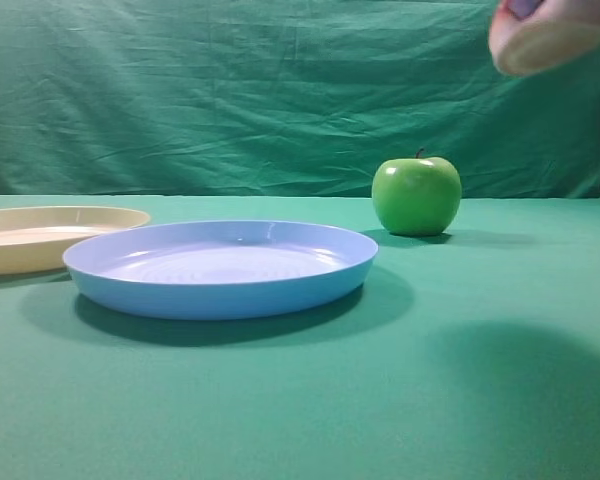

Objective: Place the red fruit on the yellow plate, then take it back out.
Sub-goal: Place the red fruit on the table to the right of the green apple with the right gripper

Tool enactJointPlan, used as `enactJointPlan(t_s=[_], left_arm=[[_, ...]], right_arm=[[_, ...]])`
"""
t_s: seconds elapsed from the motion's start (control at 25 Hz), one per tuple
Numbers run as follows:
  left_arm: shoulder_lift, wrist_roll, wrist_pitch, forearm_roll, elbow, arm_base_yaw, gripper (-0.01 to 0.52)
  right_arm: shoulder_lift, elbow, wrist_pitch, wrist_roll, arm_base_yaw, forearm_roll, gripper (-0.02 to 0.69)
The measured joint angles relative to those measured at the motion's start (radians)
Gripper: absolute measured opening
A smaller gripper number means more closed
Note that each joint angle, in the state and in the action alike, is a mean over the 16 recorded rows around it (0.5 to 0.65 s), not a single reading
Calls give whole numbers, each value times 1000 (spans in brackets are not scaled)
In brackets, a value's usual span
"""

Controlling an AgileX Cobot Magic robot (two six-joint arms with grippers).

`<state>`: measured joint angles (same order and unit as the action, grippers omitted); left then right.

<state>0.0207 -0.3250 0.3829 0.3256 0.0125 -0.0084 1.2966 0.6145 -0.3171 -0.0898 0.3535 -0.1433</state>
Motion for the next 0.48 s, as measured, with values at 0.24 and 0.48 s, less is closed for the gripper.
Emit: enactJointPlan(t_s=[0.24, 0.48], left_arm=[[0, 0, 0, 0, 0, 0, 0], [0, 0, 0, 0, 0, 0, 0]], right_arm=[[74, -96, 160, 15, -15, -1, 188], [144, -121, 247, 16, -16, -2, 316]])
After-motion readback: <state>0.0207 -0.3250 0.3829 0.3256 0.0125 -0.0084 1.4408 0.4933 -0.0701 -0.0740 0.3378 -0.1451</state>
